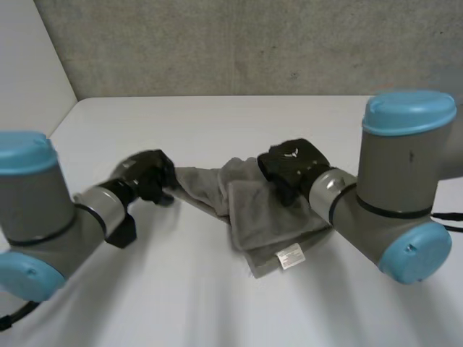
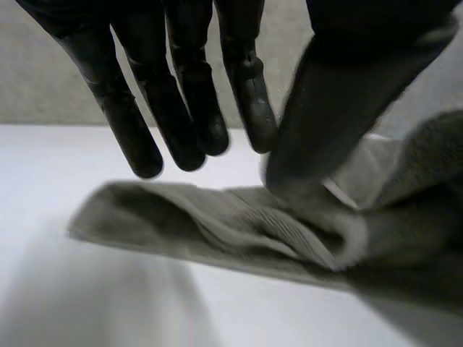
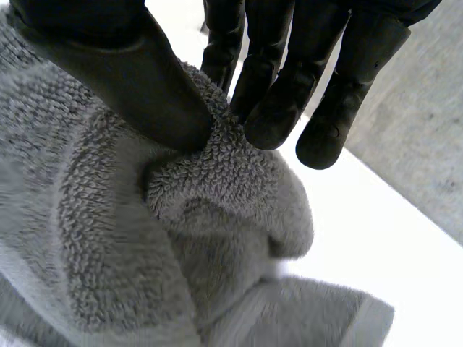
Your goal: Fold the towel.
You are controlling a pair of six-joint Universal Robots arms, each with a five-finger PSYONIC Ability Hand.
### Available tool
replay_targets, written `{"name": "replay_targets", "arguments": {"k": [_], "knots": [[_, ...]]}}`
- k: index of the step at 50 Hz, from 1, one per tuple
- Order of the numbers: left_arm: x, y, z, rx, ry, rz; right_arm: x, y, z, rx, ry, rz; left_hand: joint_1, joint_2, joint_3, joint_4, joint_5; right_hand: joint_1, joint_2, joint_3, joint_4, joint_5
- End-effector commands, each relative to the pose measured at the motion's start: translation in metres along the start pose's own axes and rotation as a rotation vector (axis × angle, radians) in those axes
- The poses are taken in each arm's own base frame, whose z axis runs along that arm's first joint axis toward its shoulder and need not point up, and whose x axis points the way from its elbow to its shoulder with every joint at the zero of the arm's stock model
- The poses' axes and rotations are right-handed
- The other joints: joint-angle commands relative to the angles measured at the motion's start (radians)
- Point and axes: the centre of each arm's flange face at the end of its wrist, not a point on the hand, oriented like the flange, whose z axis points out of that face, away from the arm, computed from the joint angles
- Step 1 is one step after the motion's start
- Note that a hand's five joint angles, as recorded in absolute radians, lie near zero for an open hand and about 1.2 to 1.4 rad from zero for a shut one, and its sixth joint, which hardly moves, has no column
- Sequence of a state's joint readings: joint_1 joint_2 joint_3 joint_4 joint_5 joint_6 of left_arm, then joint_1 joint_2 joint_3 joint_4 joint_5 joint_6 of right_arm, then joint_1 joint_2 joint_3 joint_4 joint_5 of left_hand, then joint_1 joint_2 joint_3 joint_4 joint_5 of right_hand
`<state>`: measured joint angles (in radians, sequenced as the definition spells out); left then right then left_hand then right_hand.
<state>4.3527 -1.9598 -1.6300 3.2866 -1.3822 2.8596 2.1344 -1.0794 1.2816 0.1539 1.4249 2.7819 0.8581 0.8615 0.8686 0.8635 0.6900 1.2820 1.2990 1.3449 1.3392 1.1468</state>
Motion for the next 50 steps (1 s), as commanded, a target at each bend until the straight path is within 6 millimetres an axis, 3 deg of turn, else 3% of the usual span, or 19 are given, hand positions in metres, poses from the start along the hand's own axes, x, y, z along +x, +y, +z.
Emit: {"name": "replay_targets", "arguments": {"k": [1,3,4,6,11,21,28,30,38,50], "knots": [[0.013,0.013,0.008,0.012,0.05,0.022,0.023,0.006,-0.011,-0.023,0.05,-0.031,-0.154,-0.158,-0.165,-0.16,-0.161,0.051,0.034,-0.012,-0.007,0.011],[0.014,0.012,0.011,0.029,0.055,0.027,0.036,0.021,-0.016,-0.074,0.075,-0.078,-0.154,-0.158,-0.165,-0.16,-0.161,-0.212,-0.229,-0.275,-0.269,-0.251],[0.014,0.012,0.011,0.029,0.055,0.027,0.036,0.021,-0.016,-0.075,0.076,-0.078,-0.154,-0.158,-0.165,-0.16,-0.161,-0.213,-0.231,-0.276,-0.271,-0.253],[0.014,0.01,0.018,0.064,0.065,0.035,0.041,0.03,-0.024,-0.111,0.091,-0.131,-0.154,-0.158,-0.165,-0.16,-0.161,-0.664,-0.681,-0.727,-0.721,-0.703],[0.014,0.004,0.03,0.114,0.078,0.043,0.047,0.035,-0.039,-0.124,0.12,-0.141,-0.154,-0.158,-0.165,-0.16,-0.161,-0.906,-0.923,-0.969,-0.963,-0.945],[0.008,0.002,0.06,0.161,0.092,0.049,0.036,0.045,-0.061,-0.043,0.155,-0.157,-0.151,-0.155,-0.162,-0.157,-0.158,-0.921,-0.938,-0.984,-0.978,-0.96],[0.002,0.015,0.076,0.136,0.086,0.057,0.027,0.051,-0.065,-0.008,0.157,-0.171,-0.19,-0.193,-0.2,-0.195,-0.196,-0.924,-0.941,-0.987,-0.981,-0.963],[-0.001,0.021,0.081,0.126,0.08,0.134,0.026,0.053,-0.064,-0.011,0.157,-0.17,-0.251,-0.254,-0.261,-0.256,-0.257,-0.927,-0.944,-0.99,-0.984,-0.966],[-0.006,0.039,0.083,0.082,0.065,0.403,0.027,0.056,-0.06,-0.024,0.153,-0.165,-0.345,-0.349,-0.356,-0.351,-0.352,-0.939,-0.956,-1.002,-0.996,-0.978],[-0.003,0.041,0.083,0.08,0.091,0.431,0.025,0.065,-0.056,-0.05,0.14,-0.143,-0.333,-0.337,-0.344,-0.339,-0.34,-0.939,-0.956,-1.002,-0.996,-0.978]]}}
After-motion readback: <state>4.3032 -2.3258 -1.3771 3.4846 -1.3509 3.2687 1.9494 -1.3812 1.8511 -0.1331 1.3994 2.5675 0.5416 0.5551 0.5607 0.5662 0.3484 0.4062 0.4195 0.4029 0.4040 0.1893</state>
